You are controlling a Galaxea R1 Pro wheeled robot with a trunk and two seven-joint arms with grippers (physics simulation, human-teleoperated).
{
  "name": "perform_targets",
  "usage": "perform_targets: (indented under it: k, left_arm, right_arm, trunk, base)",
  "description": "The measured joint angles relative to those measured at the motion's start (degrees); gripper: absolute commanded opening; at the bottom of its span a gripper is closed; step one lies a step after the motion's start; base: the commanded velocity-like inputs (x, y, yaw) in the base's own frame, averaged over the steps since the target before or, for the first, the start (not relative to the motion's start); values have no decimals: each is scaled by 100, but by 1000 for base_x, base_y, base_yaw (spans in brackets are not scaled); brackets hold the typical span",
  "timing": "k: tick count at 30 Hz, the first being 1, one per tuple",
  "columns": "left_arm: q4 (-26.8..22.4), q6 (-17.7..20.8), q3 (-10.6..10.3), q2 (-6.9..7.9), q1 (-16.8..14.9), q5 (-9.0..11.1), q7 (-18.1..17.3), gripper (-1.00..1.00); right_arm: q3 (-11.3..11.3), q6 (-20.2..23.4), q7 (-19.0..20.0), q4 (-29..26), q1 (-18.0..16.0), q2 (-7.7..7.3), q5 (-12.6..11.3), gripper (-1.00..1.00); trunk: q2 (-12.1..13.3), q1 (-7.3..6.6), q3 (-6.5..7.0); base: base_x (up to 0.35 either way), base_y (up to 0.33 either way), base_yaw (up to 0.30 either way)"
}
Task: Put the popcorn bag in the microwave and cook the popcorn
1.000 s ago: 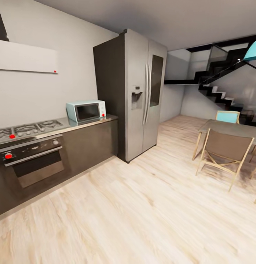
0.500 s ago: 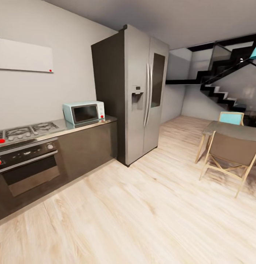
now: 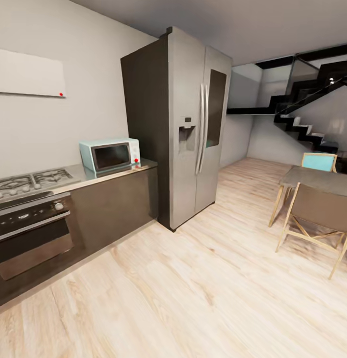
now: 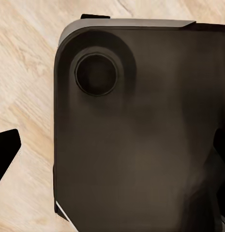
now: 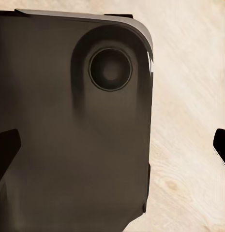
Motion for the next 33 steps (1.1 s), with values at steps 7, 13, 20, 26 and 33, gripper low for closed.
perform_targets:
  k: [7,13,20,26,33]
  left_arm:
    - [0,0,0,0,0,0,0,100]
    - [0,4,-9,4,0,0,0,100]
    - [0,0,-9,1,0,0,-8,100]
    - [0,0,-8,4,0,4,2,100]
    - [-250,40,-24,-92,-1,6,10,100]
  right_arm:
    - [5,1,0,0,0,0,6,100]
    - [5,-3,0,0,0,14,14,100]
    - [-6,-11,0,0,0,8,-11,100]
    - [-11,-34,0,0,0,7,-18,100]
    - [-4,-49,0,1,0,7,-17,100]
  trunk:
    - [0,0,0]
    - [0,0,0]
    - [0,0,0]
    - [0,0,0]
    - [0,0,0]
  base:
    - [314,0,0]
    - [316,0,0]
    - [320,0,0]
    - [320,0,0]
    - [320,0,0]
